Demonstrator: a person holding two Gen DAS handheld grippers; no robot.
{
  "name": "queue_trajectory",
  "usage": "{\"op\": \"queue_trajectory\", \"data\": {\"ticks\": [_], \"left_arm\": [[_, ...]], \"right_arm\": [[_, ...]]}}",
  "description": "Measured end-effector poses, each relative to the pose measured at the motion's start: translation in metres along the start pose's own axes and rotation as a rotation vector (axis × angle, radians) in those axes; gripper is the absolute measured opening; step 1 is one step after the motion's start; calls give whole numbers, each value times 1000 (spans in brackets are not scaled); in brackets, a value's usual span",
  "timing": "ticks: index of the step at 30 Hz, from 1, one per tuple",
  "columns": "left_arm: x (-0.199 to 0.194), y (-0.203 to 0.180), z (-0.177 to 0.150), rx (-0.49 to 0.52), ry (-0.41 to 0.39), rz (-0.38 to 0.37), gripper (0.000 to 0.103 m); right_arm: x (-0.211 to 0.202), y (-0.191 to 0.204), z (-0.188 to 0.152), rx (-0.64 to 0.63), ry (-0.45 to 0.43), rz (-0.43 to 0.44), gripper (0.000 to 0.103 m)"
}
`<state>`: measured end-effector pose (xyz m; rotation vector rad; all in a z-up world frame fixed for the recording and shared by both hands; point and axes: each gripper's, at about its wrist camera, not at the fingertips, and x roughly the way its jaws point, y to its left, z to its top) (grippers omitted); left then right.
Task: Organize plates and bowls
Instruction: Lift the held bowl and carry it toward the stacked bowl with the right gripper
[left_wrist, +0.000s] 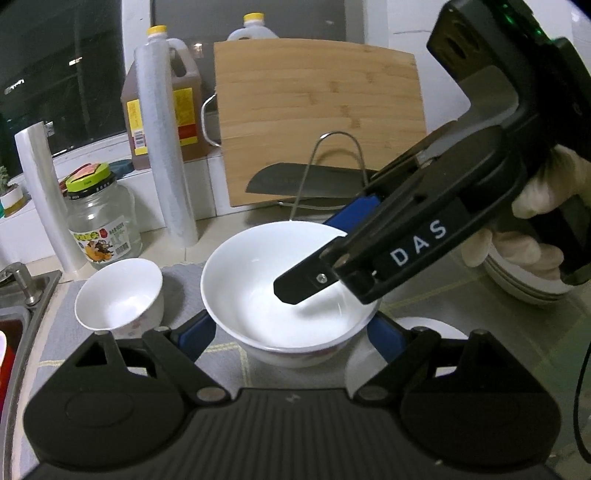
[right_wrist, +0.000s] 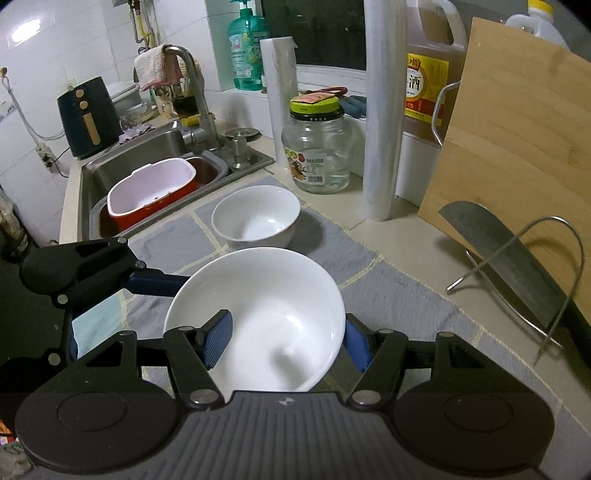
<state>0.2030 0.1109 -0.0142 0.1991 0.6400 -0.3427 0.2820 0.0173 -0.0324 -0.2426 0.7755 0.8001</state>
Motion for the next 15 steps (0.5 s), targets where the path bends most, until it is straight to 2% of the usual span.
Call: {"op": "queue_trajectory", "data": {"ticks": [8,15], "left_arm": [[-18,-17,-4,22,2,-21,89],[-24,-31,-7,30,-1,-59,89]], "right_arm": [[-27,13,-16,10,-26,-8,70],[-41,14,-33,26,-14,-20,70]]}}
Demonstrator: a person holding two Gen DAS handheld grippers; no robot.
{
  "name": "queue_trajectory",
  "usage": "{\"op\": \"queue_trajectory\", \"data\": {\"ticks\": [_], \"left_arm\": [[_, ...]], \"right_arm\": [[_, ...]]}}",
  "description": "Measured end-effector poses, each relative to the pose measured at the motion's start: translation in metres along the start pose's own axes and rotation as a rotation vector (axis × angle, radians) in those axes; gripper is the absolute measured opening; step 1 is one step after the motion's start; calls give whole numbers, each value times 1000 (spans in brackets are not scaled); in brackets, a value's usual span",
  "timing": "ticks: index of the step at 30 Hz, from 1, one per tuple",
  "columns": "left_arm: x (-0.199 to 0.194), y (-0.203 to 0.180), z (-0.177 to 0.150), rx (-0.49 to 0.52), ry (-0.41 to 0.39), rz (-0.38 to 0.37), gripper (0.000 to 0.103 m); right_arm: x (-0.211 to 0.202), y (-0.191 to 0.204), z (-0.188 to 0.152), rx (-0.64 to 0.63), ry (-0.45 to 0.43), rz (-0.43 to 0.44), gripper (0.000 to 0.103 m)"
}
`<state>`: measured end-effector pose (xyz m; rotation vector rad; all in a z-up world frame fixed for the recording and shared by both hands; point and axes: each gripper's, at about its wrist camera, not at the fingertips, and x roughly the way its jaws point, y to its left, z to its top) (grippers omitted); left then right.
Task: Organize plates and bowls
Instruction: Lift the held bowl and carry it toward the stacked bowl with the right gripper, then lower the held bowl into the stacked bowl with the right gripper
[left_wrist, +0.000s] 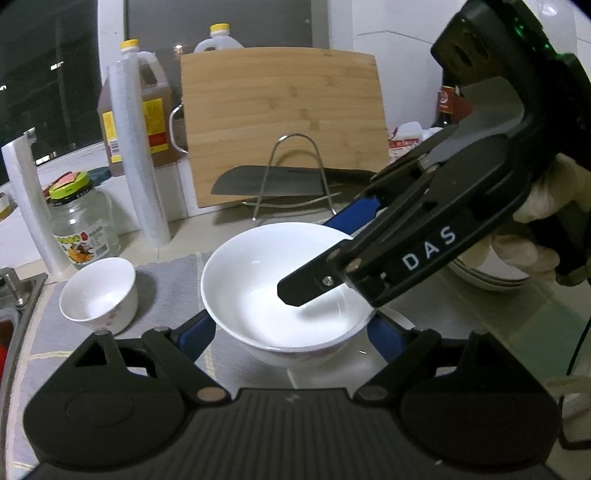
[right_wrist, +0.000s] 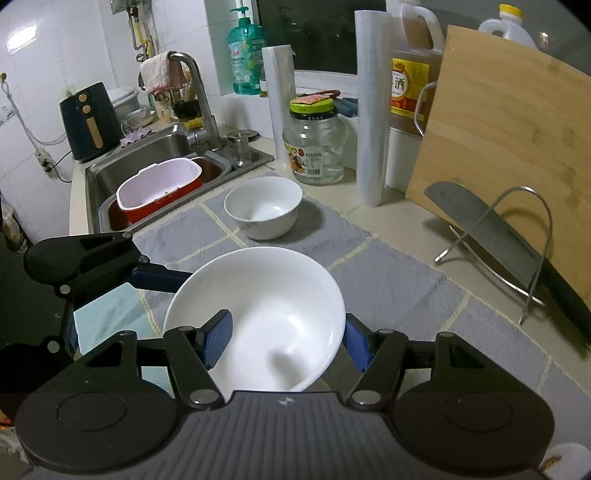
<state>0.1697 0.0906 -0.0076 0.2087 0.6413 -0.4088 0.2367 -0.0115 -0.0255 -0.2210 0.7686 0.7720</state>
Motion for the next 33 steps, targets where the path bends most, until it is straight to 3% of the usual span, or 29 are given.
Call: {"op": "queue_trajectory", "data": {"ticks": [13,33], "left_arm": [[2,-19,-8,0,29,-64,89],[4,-32,-20,-16,77,-84,89]], "right_arm": [[-11,-2,-25,37,38,-22,70],[-9,0,-44,54,82,-24,70]]}}
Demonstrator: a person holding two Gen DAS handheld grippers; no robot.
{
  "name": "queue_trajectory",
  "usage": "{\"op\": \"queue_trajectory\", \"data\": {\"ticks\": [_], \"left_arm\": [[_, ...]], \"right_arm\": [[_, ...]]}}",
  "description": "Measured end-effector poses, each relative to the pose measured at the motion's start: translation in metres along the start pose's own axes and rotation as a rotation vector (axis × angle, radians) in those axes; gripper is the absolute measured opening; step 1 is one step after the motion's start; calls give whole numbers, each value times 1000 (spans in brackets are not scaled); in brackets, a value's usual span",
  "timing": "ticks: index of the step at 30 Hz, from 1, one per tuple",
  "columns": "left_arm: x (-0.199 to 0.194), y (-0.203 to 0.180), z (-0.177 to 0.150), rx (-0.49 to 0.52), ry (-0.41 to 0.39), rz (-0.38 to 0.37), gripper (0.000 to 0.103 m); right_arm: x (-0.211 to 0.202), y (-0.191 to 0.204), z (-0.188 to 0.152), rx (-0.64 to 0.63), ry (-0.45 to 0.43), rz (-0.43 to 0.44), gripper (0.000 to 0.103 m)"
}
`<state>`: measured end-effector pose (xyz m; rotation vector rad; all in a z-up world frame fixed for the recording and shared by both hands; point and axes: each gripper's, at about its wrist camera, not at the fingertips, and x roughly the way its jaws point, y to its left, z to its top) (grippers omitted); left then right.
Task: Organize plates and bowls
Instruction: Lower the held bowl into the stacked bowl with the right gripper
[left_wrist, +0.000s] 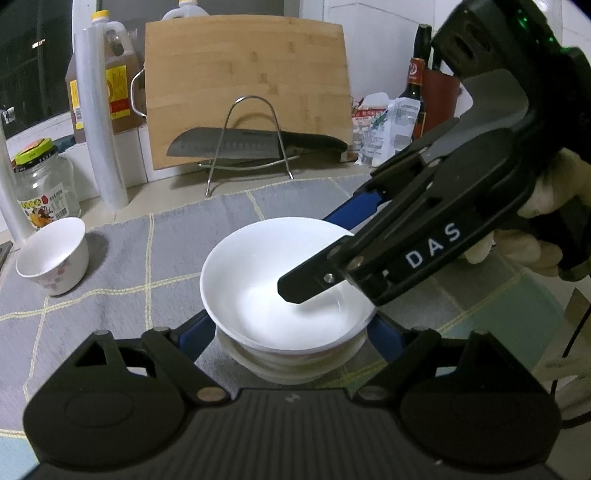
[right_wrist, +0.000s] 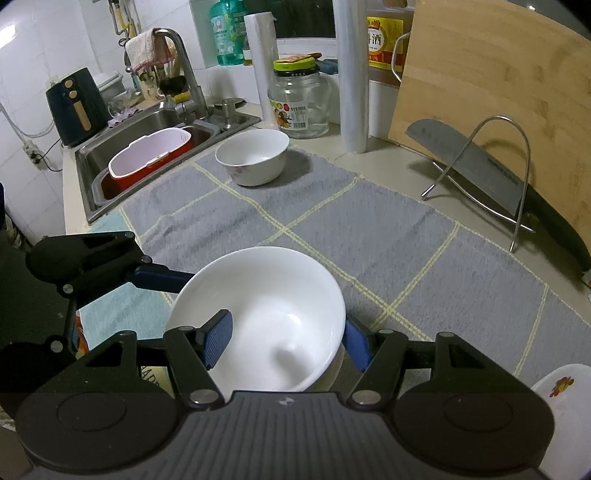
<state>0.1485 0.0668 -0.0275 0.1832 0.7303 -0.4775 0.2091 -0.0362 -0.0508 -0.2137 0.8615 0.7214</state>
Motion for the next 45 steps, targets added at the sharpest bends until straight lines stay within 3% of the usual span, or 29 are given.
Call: {"op": "queue_trajectory", "data": {"ticks": [34,41,45], "left_arm": [[9,-5,-4,9,33,15,90],[3,-3,-5,20,3,22,99],[0,-1,-5,19,-9,12,99]], "right_arm": [[10,-7,-4,22,19,14,71],[7,-5,-3,17,1,14,88],[2,-8,-1,28,-22,6,88]]}}
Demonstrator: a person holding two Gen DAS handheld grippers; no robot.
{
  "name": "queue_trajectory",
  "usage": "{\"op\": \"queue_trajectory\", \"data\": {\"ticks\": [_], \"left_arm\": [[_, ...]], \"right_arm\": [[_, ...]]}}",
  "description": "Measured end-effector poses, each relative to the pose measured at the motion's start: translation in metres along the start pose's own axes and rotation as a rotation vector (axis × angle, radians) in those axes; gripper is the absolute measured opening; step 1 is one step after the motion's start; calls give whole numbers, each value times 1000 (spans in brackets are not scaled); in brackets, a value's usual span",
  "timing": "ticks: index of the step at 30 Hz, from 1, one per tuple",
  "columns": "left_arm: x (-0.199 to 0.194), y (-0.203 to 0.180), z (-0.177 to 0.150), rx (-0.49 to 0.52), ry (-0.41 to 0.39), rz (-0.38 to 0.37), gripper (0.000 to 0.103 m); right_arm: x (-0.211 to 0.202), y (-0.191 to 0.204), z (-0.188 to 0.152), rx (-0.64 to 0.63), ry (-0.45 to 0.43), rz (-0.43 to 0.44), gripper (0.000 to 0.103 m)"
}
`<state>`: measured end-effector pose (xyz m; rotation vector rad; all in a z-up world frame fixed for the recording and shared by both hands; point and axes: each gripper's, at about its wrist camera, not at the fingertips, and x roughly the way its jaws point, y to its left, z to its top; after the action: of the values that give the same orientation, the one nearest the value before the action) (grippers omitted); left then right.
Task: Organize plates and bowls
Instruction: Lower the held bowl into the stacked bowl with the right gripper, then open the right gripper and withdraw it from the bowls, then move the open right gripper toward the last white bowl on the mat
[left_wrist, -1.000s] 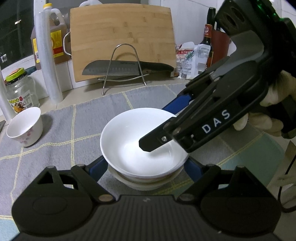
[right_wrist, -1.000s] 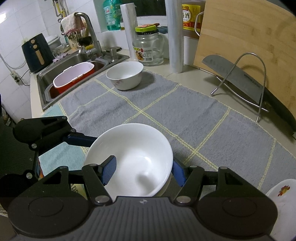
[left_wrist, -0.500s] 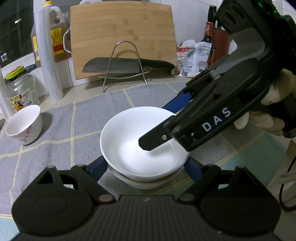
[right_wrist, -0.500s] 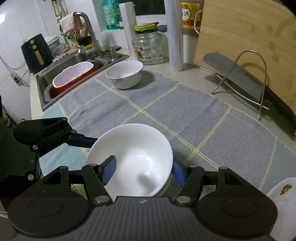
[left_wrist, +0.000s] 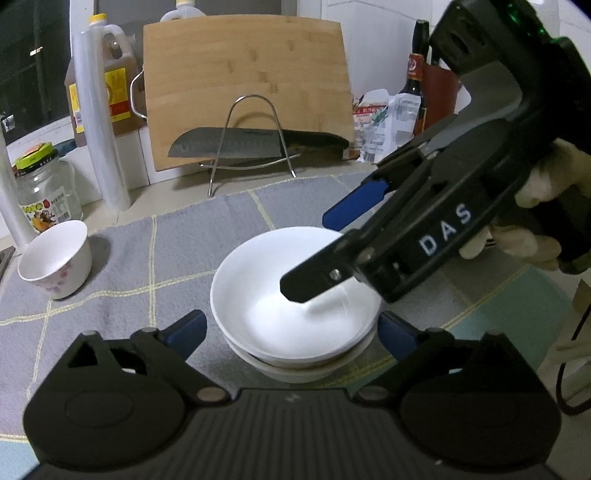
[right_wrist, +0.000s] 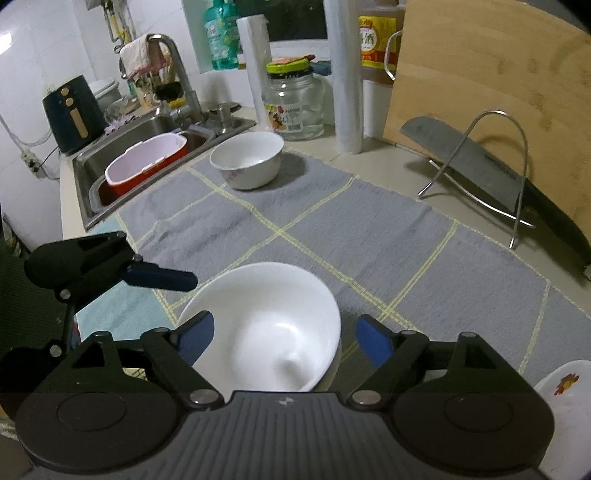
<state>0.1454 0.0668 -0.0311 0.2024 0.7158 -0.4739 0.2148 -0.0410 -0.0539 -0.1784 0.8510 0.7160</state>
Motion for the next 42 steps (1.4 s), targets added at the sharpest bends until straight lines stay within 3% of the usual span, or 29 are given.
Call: {"op": "queue_trajectory", "data": {"ticks": [9,22,33,42], "left_arm": [[-2,-1,1,-7,-17,5,101],[-11,-7,-3,-30,-11,21,101],[-27,-12,-7,-62,-17,138,101],[-38,21,-12,-65,-43,198,101]], "right_arm": [[-6,5,1,-4,-35,59,88],[-14,-7,-8,21,-52,56,88],[-31,-43,-7,88,-123,5,101],[-25,-27,7,91,-151,-25,103]]}}
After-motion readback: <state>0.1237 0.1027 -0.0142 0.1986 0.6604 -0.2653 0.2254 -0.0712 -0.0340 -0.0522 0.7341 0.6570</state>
